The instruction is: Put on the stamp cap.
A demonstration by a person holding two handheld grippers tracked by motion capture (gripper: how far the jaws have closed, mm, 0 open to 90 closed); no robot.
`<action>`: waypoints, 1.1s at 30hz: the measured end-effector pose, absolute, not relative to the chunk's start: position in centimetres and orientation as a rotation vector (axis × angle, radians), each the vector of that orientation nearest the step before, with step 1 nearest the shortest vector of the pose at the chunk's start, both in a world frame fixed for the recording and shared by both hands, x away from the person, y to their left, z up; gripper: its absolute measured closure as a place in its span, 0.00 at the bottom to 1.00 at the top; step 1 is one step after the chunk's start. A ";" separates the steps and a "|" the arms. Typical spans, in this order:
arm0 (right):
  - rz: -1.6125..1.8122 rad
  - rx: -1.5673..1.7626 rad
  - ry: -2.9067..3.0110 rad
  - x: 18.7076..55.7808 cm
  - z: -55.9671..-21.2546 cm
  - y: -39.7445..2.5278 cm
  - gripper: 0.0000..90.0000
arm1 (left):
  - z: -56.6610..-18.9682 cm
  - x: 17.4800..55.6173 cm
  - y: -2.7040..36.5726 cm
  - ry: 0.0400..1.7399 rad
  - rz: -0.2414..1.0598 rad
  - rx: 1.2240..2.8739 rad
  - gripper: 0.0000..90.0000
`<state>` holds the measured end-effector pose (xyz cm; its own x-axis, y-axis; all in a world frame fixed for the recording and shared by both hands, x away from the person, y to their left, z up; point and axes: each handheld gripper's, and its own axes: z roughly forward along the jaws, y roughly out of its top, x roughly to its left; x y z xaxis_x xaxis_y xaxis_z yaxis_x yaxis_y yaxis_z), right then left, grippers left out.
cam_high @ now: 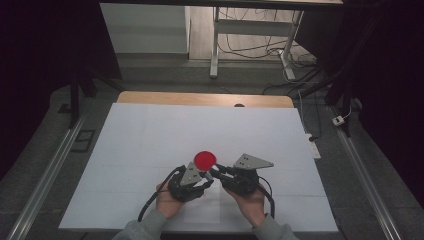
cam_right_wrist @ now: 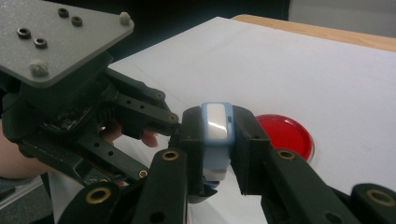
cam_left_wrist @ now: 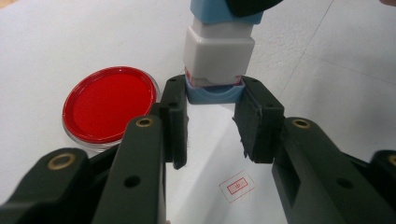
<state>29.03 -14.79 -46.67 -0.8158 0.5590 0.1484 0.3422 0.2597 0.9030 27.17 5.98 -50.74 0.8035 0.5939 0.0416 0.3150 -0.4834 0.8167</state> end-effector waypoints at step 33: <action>1.562 0.913 2.311 28.7 -47.1 -14.4 0.83 | -51.1 26.7 5.6 0.675 0.505 2.122 0.73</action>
